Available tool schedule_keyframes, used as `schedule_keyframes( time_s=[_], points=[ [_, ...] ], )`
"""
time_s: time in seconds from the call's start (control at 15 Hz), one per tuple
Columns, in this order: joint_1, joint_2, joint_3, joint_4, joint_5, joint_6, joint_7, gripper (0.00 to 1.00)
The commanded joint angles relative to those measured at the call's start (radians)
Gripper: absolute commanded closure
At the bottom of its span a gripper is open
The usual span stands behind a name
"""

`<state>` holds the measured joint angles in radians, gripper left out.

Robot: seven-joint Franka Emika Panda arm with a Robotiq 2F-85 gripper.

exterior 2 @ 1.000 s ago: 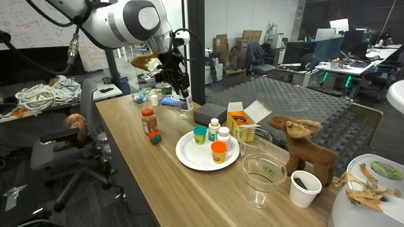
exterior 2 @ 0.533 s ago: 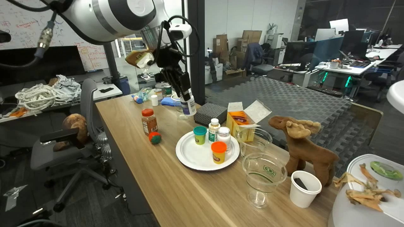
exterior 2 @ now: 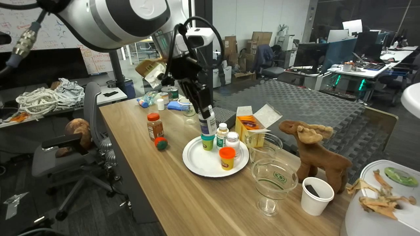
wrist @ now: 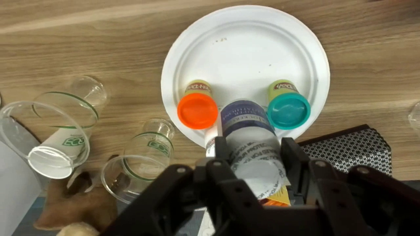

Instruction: Organize all the containers on the white plate

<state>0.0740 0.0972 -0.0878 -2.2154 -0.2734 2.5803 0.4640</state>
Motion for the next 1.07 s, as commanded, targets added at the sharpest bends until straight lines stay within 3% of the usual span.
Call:
schedule_keyframes(
  time_s=[0.0,0.6,1.0],
  points=[
    [-0.049,0.02,0.017,-0.013,0.113,0.024,-0.123,0.79],
    [-0.11,0.149,0.046,0.073,0.368,-0.02,-0.359,0.79],
    [-0.096,0.235,0.036,0.134,0.325,0.022,-0.352,0.79]
  ],
)
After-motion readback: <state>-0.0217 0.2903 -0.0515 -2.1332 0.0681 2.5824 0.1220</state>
